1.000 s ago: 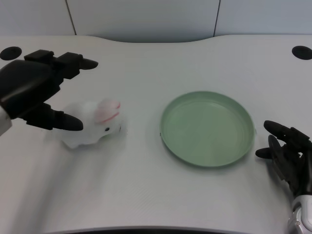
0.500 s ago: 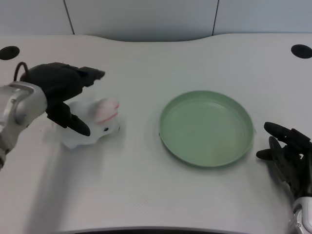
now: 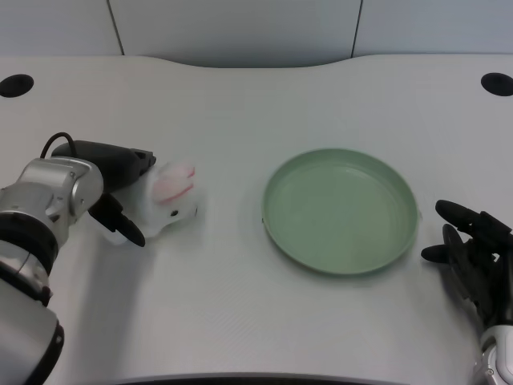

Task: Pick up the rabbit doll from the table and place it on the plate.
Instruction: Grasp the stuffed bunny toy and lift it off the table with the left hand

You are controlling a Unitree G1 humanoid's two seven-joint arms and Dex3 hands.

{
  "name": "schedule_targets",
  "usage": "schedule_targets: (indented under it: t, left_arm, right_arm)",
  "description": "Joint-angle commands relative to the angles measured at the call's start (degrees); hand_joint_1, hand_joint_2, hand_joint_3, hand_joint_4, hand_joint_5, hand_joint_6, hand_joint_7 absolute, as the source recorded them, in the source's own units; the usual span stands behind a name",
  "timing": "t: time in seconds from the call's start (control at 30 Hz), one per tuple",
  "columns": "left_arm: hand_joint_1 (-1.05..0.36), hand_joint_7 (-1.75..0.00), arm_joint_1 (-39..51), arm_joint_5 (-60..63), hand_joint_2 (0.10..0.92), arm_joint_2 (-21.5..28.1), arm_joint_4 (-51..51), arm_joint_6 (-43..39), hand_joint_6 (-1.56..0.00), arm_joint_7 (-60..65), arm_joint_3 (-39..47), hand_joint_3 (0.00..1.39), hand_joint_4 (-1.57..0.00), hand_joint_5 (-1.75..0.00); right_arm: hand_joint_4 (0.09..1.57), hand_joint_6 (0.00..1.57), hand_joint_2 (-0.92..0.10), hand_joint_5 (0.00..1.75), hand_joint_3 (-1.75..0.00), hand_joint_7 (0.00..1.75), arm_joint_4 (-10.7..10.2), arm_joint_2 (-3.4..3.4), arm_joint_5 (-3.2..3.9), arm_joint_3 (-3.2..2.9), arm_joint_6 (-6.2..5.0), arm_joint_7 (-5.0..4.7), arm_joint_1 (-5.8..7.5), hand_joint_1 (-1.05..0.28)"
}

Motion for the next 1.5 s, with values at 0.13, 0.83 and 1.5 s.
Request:
schedule_targets:
  t: [0.13,0.83,1.5]
  left_arm:
    - [-1.05,-0.02,-0.48,2.54,0.916,-1.1,2.36,1.25,0.0,4.94,-4.13,0.01,0.0,0.0]
    - [-0.67,-0.2,0.92,3.47,0.722,-2.26,3.98,1.74,-0.31,15.35,-6.53,0.0,0.0,-0.71]
    - [-0.22,-0.59,1.01,-7.31,0.91,-1.04,2.96,-0.59,-0.91,15.1,4.03,0.06,-0.69,-0.93]
  right_arm:
    - [0.82,0.86,-0.92,1.05,-0.32,0.32,-0.55,-0.23,0.86,-0.61,-1.25,0.49,1.52,-0.37]
    - [0.84,0.87,-0.92,1.05,-0.33,0.32,-0.75,-0.93,0.11,-0.21,-1.32,-0.29,2.2,-0.39]
    - [0.85,0.88,-0.92,1.04,-0.34,0.33,-0.58,-0.94,0.04,-0.11,-2.07,-0.34,1.98,-0.38]
